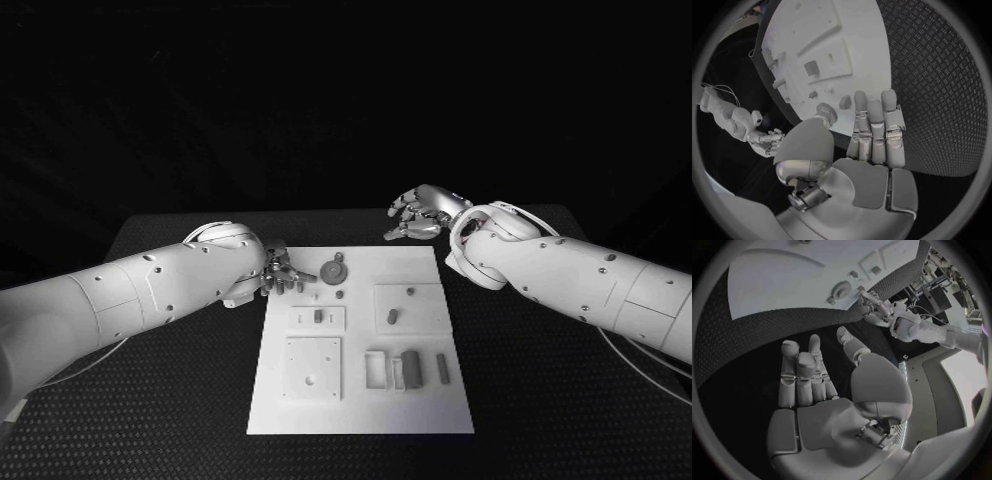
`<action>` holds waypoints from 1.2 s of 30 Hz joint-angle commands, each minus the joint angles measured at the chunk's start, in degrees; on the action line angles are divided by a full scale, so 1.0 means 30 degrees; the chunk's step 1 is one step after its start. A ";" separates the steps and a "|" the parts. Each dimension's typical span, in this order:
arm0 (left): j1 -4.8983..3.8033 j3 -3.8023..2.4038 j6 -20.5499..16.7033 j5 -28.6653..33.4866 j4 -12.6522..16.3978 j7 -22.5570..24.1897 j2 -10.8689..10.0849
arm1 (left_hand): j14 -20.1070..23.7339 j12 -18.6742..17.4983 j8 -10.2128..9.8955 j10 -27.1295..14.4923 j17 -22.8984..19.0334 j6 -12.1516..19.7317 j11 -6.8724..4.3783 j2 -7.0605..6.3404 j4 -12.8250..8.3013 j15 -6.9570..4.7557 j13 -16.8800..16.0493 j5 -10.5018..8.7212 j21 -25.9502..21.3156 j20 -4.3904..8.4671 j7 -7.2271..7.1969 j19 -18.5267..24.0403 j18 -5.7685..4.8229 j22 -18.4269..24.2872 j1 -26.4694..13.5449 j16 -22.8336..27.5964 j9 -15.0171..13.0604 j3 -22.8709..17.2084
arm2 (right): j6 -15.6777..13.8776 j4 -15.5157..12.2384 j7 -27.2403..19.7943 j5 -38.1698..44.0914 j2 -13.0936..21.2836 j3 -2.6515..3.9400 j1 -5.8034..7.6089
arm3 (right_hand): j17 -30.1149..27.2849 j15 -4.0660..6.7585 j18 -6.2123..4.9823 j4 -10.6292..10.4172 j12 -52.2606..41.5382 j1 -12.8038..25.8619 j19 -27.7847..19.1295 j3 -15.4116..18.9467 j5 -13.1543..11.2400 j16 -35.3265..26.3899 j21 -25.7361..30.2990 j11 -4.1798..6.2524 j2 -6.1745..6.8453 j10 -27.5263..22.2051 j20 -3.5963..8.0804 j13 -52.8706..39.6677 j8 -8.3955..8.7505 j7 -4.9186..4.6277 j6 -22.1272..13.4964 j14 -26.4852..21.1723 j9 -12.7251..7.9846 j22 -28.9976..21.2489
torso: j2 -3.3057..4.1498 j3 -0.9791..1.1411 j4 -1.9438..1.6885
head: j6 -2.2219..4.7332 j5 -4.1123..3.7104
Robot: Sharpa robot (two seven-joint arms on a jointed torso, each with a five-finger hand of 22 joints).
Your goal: Assemble the parts on the task board
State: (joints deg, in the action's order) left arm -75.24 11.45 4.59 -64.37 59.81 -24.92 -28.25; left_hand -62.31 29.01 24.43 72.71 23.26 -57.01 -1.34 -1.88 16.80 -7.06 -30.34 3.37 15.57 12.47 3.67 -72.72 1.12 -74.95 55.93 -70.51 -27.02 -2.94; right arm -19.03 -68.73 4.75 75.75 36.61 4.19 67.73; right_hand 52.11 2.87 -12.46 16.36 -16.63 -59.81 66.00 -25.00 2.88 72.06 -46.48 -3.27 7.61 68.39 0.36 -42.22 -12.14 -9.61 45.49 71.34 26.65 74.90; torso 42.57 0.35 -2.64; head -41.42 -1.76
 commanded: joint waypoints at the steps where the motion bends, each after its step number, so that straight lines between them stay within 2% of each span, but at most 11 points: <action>1: 0.0010 -0.0002 0.0504 0.0009 0.0014 0.0102 0.0026 | -0.0126 0.0162 -0.0168 0.0233 0.0034 -0.0576 -0.0065 0.0370 -0.0004 -0.0057 0.0001 0.0597 0.0132 0.0010 0.0277 -0.0196 0.0471 -0.0288 0.0685 -0.0171 0.0081 0.0483 | -0.0015 -0.0030 0.0002 0.0237 -0.0019 0.0007 -0.0005 | 0.0027 -0.0015 -0.0847 -0.0055 0.0069 0.0163 -0.0012 0.0072 0.0039 -0.0045 0.0064 -0.0098 -0.0060 -0.0027 0.0168 -0.0030 0.0011 -0.0164 -0.0020 -0.0137 -0.0031 0.0246 | -0.0012 0.0002 -0.0021 | -0.0021 0.0013; 7: 0.0038 -0.0002 0.0585 0.0022 0.0131 0.0061 0.0037 | -0.0246 0.0313 -0.0431 0.0423 0.0087 -0.0992 -0.0151 0.1048 -0.0012 -0.0152 -0.0045 0.2157 0.0271 0.0140 0.0193 -0.0374 0.0364 -0.0377 0.2242 -0.0361 0.0142 0.1293 | 0.0038 0.0016 0.0013 0.0111 -0.0052 0.0007 -0.0006 | 0.0028 -0.0016 -0.0847 -0.0057 0.0075 0.0169 -0.0009 0.0069 0.0039 -0.0045 0.0065 -0.0098 -0.0064 -0.0025 0.0168 -0.0031 0.0010 -0.0164 -0.0021 -0.0135 -0.0033 0.0246 | -0.0011 -0.0005 -0.0016 | -0.0046 -0.0001; 10: 0.0063 -0.0004 0.0462 0.0056 0.0171 0.0087 0.0076 | -0.0241 0.0338 -0.0509 0.0415 0.0086 -0.1048 -0.0148 0.1231 -0.0036 -0.0150 -0.0062 0.2430 0.0297 0.0153 0.0195 -0.0379 0.0327 -0.0374 0.3128 -0.0378 0.0138 0.1461 | 0.0051 0.0053 0.0059 0.0109 -0.0070 0.0007 -0.0008 | 0.0028 -0.0016 -0.0847 -0.0059 0.0077 0.0172 -0.0008 0.0068 0.0039 -0.0045 0.0065 -0.0098 -0.0068 -0.0023 0.0169 -0.0032 0.0011 -0.0164 -0.0022 -0.0135 -0.0034 0.0246 | -0.0011 -0.0004 -0.0016 | -0.0031 -0.0016; 12: 0.0071 -0.0004 0.0331 0.0133 0.0157 0.0085 0.0096 | -0.0275 0.0335 -0.0587 0.0425 0.0057 -0.1108 -0.0134 0.0976 -0.0035 -0.0153 -0.0053 0.1440 0.0278 0.0084 0.0209 -0.0466 0.0236 -0.0296 0.3501 -0.0357 0.0139 0.0384 | 0.0080 0.0054 0.0068 0.0109 -0.0085 0.0007 -0.0012 | 0.0028 -0.0016 -0.0847 -0.0058 0.0079 0.0170 -0.0008 0.0065 0.0041 -0.0045 0.0066 -0.0098 -0.0072 -0.0023 0.0169 -0.0032 0.0011 -0.0165 -0.0023 -0.0134 -0.0035 0.0246 | -0.0013 -0.0007 -0.0022 | -0.0037 -0.0002; 13: 0.0071 -0.0005 0.0221 0.0212 0.0148 0.0065 0.0098 | -0.0293 0.0338 -0.0637 0.0443 0.0043 -0.1154 -0.0130 0.0666 0.0051 -0.0138 -0.0047 0.1197 0.0250 0.0135 0.0214 -0.0488 0.0254 -0.0287 0.3385 -0.0350 0.0140 -0.0368 | 0.0082 0.0054 0.0070 0.0109 -0.0086 0.0007 -0.0014 | 0.0028 -0.0016 -0.0847 -0.0056 0.0080 0.0168 -0.0007 0.0063 0.0041 -0.0045 0.0066 -0.0097 -0.0075 -0.0022 0.0170 -0.0033 0.0012 -0.0165 -0.0024 -0.0134 -0.0035 0.0246 | -0.0012 -0.0007 -0.0022 | -0.0041 -0.0001; 18: 0.0098 -0.0005 -0.0426 0.0426 0.0144 -0.0058 0.0087 | -0.0257 0.0321 -0.0712 0.0388 0.0023 -0.1109 -0.0113 0.0668 -0.0028 -0.0126 -0.0038 0.1278 0.0237 0.0147 0.0233 -0.0455 0.0245 -0.0318 0.3514 -0.0324 0.0142 -0.0752 | 0.0218 0.0093 0.0114 0.0001 -0.0088 0.0007 -0.0016 | 0.0029 -0.0016 -0.0847 -0.0052 0.0086 0.0163 -0.0006 0.0055 0.0040 -0.0045 0.0067 -0.0098 -0.0088 -0.0021 0.0172 -0.0034 0.0013 -0.0165 -0.0028 -0.0133 -0.0038 0.0247 | -0.0009 0.0008 -0.0010 | -0.0037 0.0003; 24: 0.0137 -0.0005 -0.0558 0.0474 0.0032 -0.0089 0.0089 | -0.0246 0.0316 -0.0731 0.0372 0.0015 -0.1094 -0.0100 0.0659 -0.0006 -0.0115 -0.0035 0.1287 0.0229 0.0134 0.0247 -0.0438 0.0229 -0.0323 0.3480 -0.0315 0.0142 -0.0798 | 0.0283 0.0109 0.0130 -0.0103 -0.0094 0.0007 -0.0017 | 0.0029 -0.0018 -0.0847 -0.0049 0.0096 0.0168 -0.0009 0.0054 0.0039 -0.0048 0.0071 -0.0101 -0.0089 -0.0025 0.0171 -0.0035 0.0017 -0.0167 -0.0036 -0.0136 -0.0042 0.0246 | -0.0005 0.0018 -0.0009 | -0.0030 -0.0024; 32: 0.0173 -0.0005 -0.0556 0.0542 0.0010 -0.0091 0.0138 | -0.0197 0.0280 -0.0840 0.0278 -0.0039 -0.0994 -0.0047 0.0202 0.0009 -0.0065 0.0004 0.1164 0.0174 0.0109 0.0304 -0.0380 0.0205 -0.0317 0.2963 -0.0250 0.0137 -0.0962 | 0.0291 0.0130 0.0121 -0.0105 -0.0101 0.0007 -0.0021 | 0.0029 -0.0021 -0.0847 -0.0048 0.0109 0.0181 -0.0014 0.0056 0.0038 -0.0052 0.0076 -0.0104 -0.0085 -0.0029 0.0169 -0.0036 0.0019 -0.0170 -0.0042 -0.0141 -0.0046 0.0246 | -0.0005 0.0013 -0.0005 | -0.0041 -0.0019; 36: 0.0181 -0.0005 -0.0550 0.0718 0.0007 -0.0105 0.0144 | -0.0202 0.0286 -0.0852 0.0277 -0.0047 -0.0987 -0.0052 0.0197 -0.0022 -0.0071 0.0007 0.1232 0.0170 0.0120 0.0300 -0.0383 0.0222 -0.0321 0.3017 -0.0248 0.0128 -0.1079 | 0.0316 0.0150 0.0115 -0.0111 -0.0116 0.0007 -0.0023 | 0.0029 -0.0022 -0.0847 -0.0049 0.0112 0.0186 -0.0015 0.0057 0.0038 -0.0053 0.0078 -0.0105 -0.0082 -0.0030 0.0168 -0.0036 0.0020 -0.0171 -0.0044 -0.0143 -0.0047 0.0247 | -0.0005 0.0017 -0.0011 | -0.0062 -0.0020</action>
State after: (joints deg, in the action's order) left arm -74.71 11.45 3.42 -63.08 59.77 -25.27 -27.96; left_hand -62.88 29.67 22.13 73.51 23.18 -60.17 -1.75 -0.98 16.73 -7.37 -30.38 7.04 16.25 12.87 4.36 -73.93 1.12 -74.92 64.74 -71.43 -26.64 -5.90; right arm -18.79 -68.30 5.16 75.42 36.34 4.19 67.69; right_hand 52.14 2.78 -12.45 16.36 -16.63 -59.78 66.13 -25.00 2.88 72.06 -46.48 -3.17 7.57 68.29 0.47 -42.26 -12.14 -9.78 45.43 71.46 26.59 74.90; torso 42.54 0.40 -2.65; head -41.53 -1.82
